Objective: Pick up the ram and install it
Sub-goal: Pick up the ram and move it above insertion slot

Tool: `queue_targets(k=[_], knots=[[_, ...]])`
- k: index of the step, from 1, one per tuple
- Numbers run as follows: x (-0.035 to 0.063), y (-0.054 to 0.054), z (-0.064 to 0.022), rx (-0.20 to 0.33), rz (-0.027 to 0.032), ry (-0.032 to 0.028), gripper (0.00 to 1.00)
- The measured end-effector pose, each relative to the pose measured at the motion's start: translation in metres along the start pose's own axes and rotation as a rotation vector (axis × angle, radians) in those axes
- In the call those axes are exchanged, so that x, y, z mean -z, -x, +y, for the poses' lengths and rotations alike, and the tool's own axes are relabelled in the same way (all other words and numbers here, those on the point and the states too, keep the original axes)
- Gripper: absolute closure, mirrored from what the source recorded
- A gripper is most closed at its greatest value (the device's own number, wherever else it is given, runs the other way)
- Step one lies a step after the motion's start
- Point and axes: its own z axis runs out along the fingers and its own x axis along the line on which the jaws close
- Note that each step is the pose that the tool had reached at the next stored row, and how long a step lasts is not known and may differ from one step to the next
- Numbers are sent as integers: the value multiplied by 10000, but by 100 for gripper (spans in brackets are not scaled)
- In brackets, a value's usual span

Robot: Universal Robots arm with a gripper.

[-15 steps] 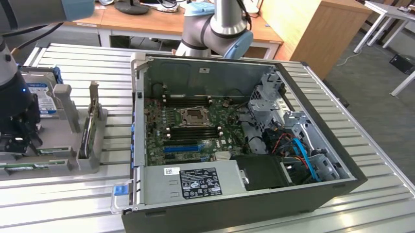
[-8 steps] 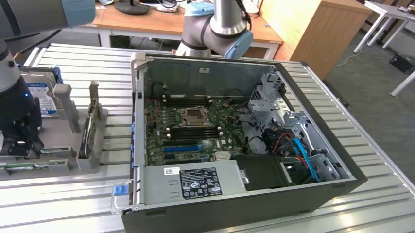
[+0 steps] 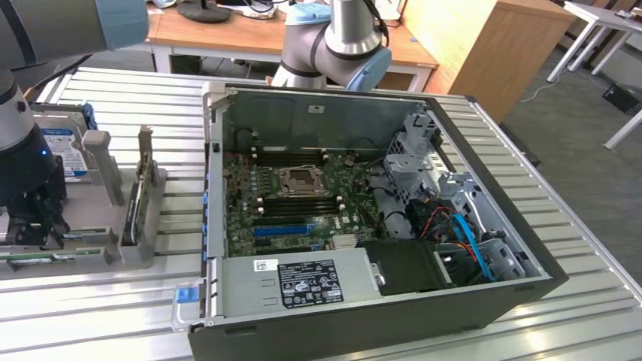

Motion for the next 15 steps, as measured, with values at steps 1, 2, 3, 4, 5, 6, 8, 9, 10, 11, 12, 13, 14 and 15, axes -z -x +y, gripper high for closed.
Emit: queue_targets(k=[1,2,3,4,5,6,8,9,10,11,12,13,14,15], knots=[[0,0,0,0,1,0,70],[-1,-1,1,0,0,-1,70],[-3,-6,1,0,-2,-3,70],[-3,-15,1,2,-1,-2,70],[-3,-21,0,5,-1,-2,70],[-4,-24,0,4,-1,-2,70],[-26,-24,1,4,-2,-3,70],[-41,-24,1,5,-1,-2,70],[-56,-25,0,9,-1,-2,70],[-69,-25,0,11,-1,-1,70],[-81,-25,0,14,-1,-2,70],[-93,-25,0,16,-1,-2,70],[-107,-25,0,19,-2,-2,70],[-119,-25,0,23,-1,-2,70]])
